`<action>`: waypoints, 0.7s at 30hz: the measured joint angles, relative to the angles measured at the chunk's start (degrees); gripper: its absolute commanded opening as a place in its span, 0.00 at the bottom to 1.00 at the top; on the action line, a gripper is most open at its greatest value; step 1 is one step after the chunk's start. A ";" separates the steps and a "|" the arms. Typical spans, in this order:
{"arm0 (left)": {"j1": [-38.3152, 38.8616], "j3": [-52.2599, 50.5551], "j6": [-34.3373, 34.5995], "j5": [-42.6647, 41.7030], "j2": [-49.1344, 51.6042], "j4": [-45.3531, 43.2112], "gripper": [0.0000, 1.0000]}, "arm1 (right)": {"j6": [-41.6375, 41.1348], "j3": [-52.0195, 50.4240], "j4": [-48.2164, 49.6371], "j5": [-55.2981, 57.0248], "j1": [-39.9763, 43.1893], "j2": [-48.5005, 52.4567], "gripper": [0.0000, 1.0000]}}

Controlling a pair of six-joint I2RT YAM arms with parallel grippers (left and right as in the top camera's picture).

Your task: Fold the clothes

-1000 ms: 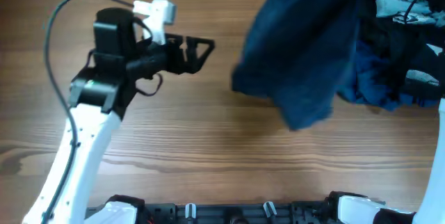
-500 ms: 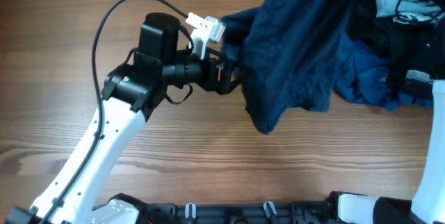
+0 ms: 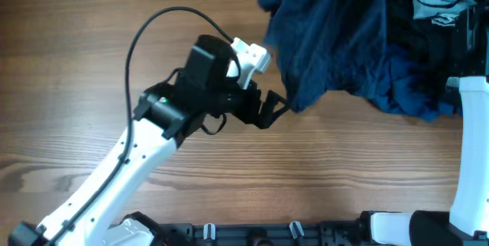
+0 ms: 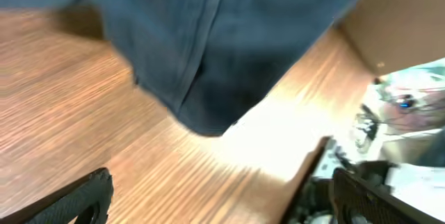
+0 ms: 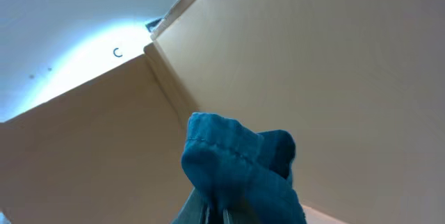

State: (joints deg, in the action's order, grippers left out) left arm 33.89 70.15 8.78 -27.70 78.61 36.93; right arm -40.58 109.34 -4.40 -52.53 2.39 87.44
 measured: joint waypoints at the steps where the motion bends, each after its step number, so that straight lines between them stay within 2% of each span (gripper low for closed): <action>1: 0.37 0.00 0.00 1.20 0.92 -0.04 1.00 | -0.59 0.00 0.70 -0.37 0.00 0.00 0.04; 10: 0.90 -0.02 1.16 5.18 8.63 -8.48 1.00 | -2.51 0.00 1.62 -2.99 0.00 0.00 0.04; 11: 0.90 -0.02 1.38 5.44 9.09 -9.99 0.95 | -2.73 0.00 2.19 -3.28 0.00 0.02 0.04; 12: 0.90 -0.02 1.42 5.64 9.55 -10.93 0.75 | -2.89 0.00 2.51 -3.67 0.00 0.00 0.04; 14: 0.90 -0.02 1.88 6.40 10.36 -12.04 0.17 | -2.95 0.00 2.80 -4.17 0.00 0.00 0.04; 15: 0.90 0.00 1.95 6.86 10.95 -12.57 0.05 | -2.95 0.00 2.78 -4.48 0.00 0.00 0.04; 21: -0.50 -0.02 2.40 8.20 12.24 -11.63 0.04 | -1.88 0.00 0.85 -5.53 0.00 0.00 0.04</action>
State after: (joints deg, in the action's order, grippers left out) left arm 33.39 70.13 11.18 -19.51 90.85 25.30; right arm -42.46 109.34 -3.55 -58.06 2.39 87.44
